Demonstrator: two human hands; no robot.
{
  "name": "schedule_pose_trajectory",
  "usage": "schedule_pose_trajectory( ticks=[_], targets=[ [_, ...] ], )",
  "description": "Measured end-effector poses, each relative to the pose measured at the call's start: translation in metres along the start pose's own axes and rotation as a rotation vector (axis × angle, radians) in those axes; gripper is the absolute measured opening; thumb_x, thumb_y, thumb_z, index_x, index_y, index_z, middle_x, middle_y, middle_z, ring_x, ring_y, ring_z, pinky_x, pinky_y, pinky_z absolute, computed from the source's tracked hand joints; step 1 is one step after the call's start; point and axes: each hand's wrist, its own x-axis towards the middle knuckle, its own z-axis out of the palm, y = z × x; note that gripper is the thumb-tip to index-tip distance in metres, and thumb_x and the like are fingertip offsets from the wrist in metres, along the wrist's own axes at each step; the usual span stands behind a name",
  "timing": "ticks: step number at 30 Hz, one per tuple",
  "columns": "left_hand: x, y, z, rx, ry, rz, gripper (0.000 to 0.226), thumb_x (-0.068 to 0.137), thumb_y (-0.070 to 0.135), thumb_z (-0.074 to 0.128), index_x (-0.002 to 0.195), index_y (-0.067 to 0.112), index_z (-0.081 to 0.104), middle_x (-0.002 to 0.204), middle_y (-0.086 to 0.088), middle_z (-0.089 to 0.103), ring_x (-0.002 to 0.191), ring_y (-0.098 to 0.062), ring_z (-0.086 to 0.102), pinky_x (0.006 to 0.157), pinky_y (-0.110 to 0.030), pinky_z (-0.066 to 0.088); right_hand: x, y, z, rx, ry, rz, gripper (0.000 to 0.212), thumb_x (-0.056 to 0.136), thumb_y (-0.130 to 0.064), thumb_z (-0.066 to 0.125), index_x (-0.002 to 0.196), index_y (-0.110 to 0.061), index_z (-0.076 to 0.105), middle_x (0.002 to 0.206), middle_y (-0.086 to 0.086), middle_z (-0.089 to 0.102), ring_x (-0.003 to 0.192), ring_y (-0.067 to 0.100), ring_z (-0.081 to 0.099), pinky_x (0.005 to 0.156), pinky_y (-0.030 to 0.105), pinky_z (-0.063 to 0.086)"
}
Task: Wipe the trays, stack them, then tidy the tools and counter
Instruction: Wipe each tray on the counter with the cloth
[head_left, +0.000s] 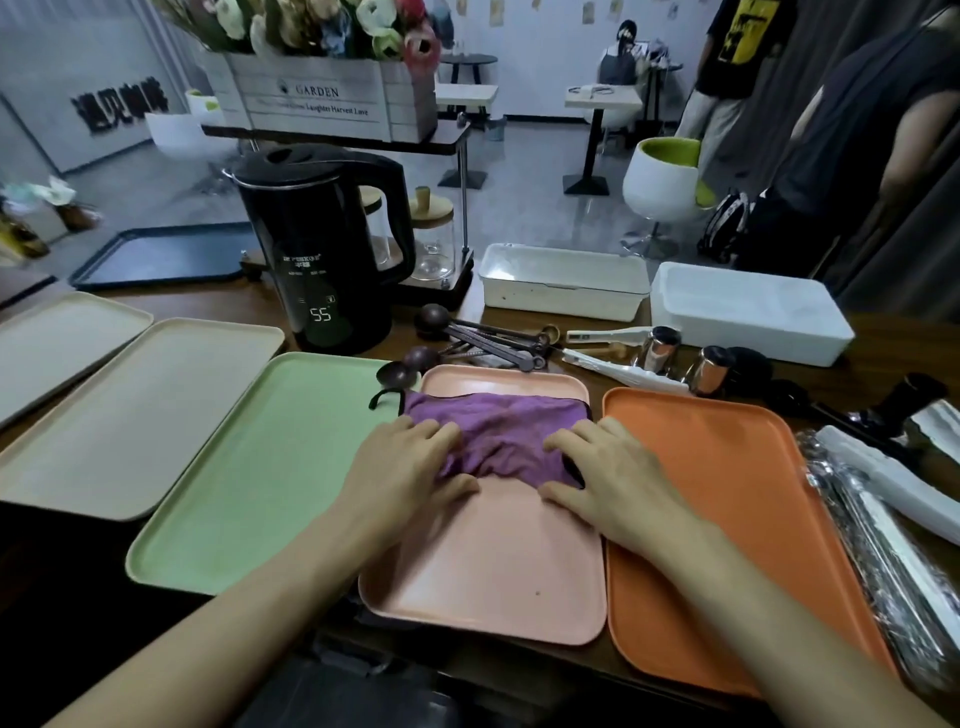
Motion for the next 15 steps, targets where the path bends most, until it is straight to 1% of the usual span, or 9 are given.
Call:
schedule_pose_trajectory(
  ticks=[1,3,4,6,9,10,12,14,15],
  targets=[
    [0.004,0.005,0.001,-0.014,0.006,0.006,0.049,0.077,0.064,0.073,0.103,0.024,0.061,0.084,0.004,0.064,0.075,-0.027,0.058,0.059,-0.037,0.045,0.003,-0.003,0.001,-0.021,-0.023,0.006,0.041,0.088,-0.055,0.063,0.121,-0.033,0.058,0.110,-0.008,0.059,0.104,0.020,0.049,0.088,0.035,0.043],
    [0.013,0.016,0.005,-0.083,-0.052,-0.004,0.051,0.082,0.057,0.071,0.121,0.027,0.058,0.098,0.003,0.064,0.086,-0.027,0.062,0.062,-0.039,0.051,0.007,-0.008,0.003,-0.053,-0.054,0.032,0.034,0.093,-0.050,0.057,0.119,-0.030,0.059,0.109,-0.005,0.062,0.104,0.022,0.051,0.087,0.036,0.043],
    [0.018,0.021,0.007,-0.122,-0.088,-0.018,0.045,0.086,0.052,0.067,0.121,0.026,0.058,0.101,0.001,0.064,0.090,-0.028,0.064,0.063,-0.041,0.052,0.008,-0.011,0.004,-0.051,-0.054,0.056,0.027,0.094,-0.047,0.055,0.113,-0.028,0.061,0.106,-0.004,0.064,0.103,0.023,0.053,0.084,0.036,0.044],
    [0.027,0.026,0.009,-0.195,-0.105,-0.051,0.028,0.088,0.041,0.058,0.108,0.022,0.062,0.100,-0.002,0.066,0.091,-0.032,0.066,0.063,-0.043,0.053,0.010,-0.016,0.004,-0.004,-0.054,0.092,0.019,0.093,-0.044,0.056,0.100,-0.027,0.062,0.098,-0.002,0.068,0.100,0.025,0.058,0.077,0.036,0.045],
    [0.035,0.025,0.004,-0.334,0.012,-0.158,0.019,0.086,0.029,0.055,0.102,0.026,0.066,0.098,0.003,0.070,0.088,-0.024,0.066,0.066,-0.037,0.050,0.011,-0.020,-0.005,0.239,-0.136,0.085,0.020,0.091,-0.046,0.062,0.097,-0.029,0.071,0.095,-0.007,0.074,0.084,0.012,0.064,0.078,0.033,0.048],
    [0.036,0.024,-0.001,-0.423,0.050,-0.226,0.019,0.087,0.023,0.058,0.102,0.028,0.067,0.098,0.006,0.071,0.085,-0.018,0.065,0.067,-0.033,0.048,0.014,-0.019,-0.010,0.345,-0.145,0.071,0.019,0.091,-0.044,0.063,0.098,-0.031,0.074,0.095,-0.010,0.074,0.079,0.007,0.064,0.081,0.032,0.050],
    [0.039,0.022,-0.013,-0.696,0.054,-0.338,0.027,0.083,0.011,0.059,0.100,0.029,0.069,0.100,0.009,0.071,0.082,-0.010,0.066,0.070,-0.023,0.048,0.023,-0.010,-0.018,0.456,0.001,0.056,0.015,0.093,-0.036,0.065,0.104,-0.035,0.075,0.098,-0.014,0.074,0.081,0.004,0.063,0.083,0.030,0.049],
    [0.040,0.020,-0.024,-0.928,0.032,-0.337,0.034,0.077,0.008,0.054,0.098,0.028,0.071,0.105,0.005,0.070,0.088,-0.007,0.067,0.077,-0.023,0.050,0.034,-0.002,-0.028,0.464,0.135,0.027,0.033,0.091,-0.032,0.068,0.123,-0.042,0.067,0.108,-0.017,0.067,0.080,0.004,0.060,0.082,0.027,0.047],
    [0.041,0.018,-0.029,-1.024,0.021,-0.328,0.037,0.076,0.005,0.052,0.098,0.028,0.072,0.106,0.002,0.070,0.088,-0.008,0.067,0.078,-0.024,0.050,0.040,0.001,-0.031,0.446,0.112,0.003,0.046,0.090,-0.032,0.069,0.133,-0.045,0.060,0.118,-0.019,0.061,0.084,0.003,0.058,0.085,0.026,0.045]
  ],
)
